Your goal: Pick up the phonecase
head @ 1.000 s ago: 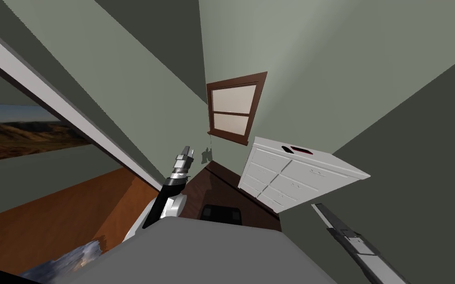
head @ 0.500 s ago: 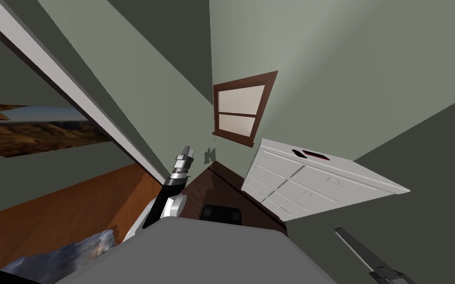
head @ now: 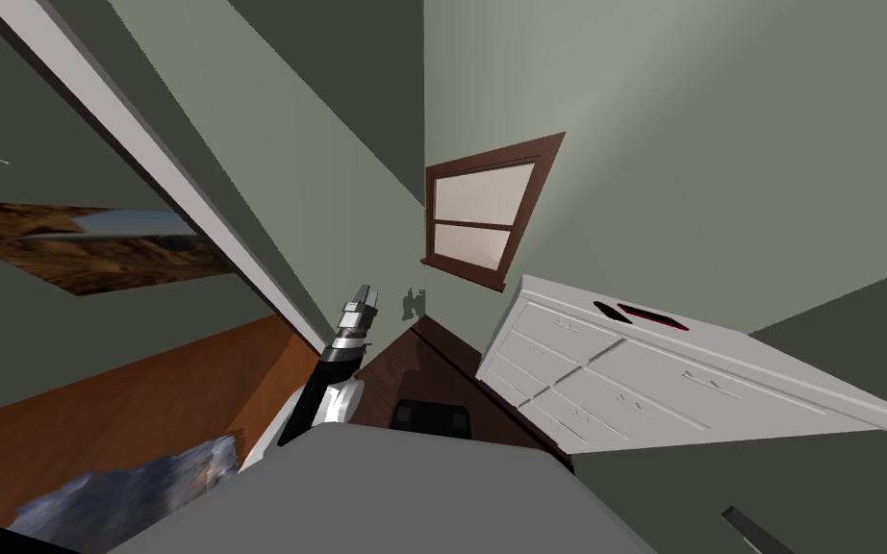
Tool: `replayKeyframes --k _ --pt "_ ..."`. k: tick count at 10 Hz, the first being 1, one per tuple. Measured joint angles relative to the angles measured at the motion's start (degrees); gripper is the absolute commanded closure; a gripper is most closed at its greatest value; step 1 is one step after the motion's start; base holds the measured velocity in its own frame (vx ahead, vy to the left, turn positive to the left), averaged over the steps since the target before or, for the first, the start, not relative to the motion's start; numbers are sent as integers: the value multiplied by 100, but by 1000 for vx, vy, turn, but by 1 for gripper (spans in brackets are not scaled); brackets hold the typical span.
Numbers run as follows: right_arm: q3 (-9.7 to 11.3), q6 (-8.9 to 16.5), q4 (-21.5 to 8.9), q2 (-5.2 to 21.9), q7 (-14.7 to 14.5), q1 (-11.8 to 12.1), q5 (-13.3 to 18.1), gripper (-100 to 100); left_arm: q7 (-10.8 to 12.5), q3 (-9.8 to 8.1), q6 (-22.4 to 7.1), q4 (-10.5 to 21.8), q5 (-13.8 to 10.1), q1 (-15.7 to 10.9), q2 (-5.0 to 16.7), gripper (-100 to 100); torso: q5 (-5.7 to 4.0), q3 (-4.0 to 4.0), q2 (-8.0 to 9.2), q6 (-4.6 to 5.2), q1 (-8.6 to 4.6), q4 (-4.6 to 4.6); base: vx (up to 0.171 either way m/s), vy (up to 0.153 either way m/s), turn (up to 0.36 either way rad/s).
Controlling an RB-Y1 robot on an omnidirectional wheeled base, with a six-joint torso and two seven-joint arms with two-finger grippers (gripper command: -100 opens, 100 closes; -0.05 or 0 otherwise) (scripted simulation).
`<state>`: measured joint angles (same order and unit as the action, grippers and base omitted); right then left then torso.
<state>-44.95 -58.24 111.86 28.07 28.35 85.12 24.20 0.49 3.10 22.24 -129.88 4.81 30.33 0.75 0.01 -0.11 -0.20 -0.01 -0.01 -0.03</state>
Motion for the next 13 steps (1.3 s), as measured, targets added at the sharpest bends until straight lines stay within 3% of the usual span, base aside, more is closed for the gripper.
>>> replayKeyframes --k 1,2,5,13 --pt "-237 -49 -71 143 198 238 84 -100 0 0 0 0 0 0 0 0 0 -2 -4 -4 -1 -1 73 12 86" --pt "-279 -136 -209 153 253 345 188 -100 0 0 0 0 0 0 0 0 -3 -1 -3 1 -6 0 101 12 132" --pt "-755 -343 -579 477 643 867 484 -100 0 0 0 0 0 0 0 0 -3 -9 -16 -4 -10 -4 91 4 110" --pt "-1669 -796 -1551 1308 1546 1940 1241 -100 0 -1 0 0 0 1 1 0 -7 -19 -33 -4 -24 -7 124 -27 116"
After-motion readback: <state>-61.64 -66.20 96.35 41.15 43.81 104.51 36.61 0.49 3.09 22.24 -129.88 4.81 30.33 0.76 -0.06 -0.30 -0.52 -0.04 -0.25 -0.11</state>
